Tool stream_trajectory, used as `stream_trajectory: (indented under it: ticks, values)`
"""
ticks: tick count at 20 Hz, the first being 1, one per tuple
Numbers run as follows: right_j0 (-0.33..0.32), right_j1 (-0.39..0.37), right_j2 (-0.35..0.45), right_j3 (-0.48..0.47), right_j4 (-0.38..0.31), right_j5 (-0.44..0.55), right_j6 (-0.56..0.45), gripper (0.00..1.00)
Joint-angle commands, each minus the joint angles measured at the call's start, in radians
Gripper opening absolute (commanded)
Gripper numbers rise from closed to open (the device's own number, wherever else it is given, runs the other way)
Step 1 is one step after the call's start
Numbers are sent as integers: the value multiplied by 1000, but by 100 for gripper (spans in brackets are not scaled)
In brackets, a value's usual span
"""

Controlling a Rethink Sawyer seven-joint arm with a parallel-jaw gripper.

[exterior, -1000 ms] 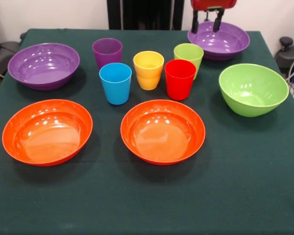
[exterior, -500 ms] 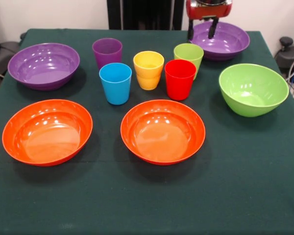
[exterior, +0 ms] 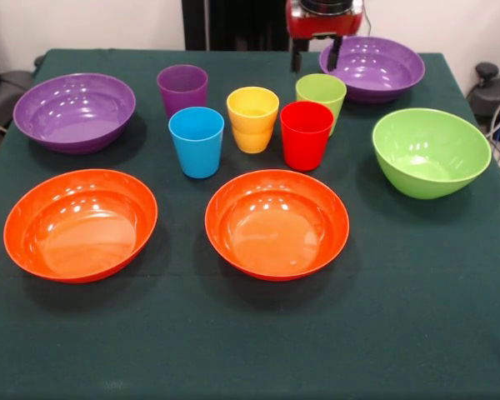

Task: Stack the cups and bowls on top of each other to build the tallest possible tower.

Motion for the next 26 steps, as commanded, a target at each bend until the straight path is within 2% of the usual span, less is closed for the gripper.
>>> stream_trajectory:
  ticks: [1, 4, 10, 14, 20, 26]
  values:
    - [-6, 16, 91, -80, -78, 30, 9, 100]
    - [-16, 31, 92, -106, -94, 39, -1, 100]
    - [-71, 37, 106, -94, -144, 9, -27, 100]
    - [-94, 69, 120, -155, -161, 35, -42, 100]
    - [-131, 61, 131, -134, -212, 25, -42, 100]
    - [-173, 86, 142, -138, -262, 2, -46, 100]
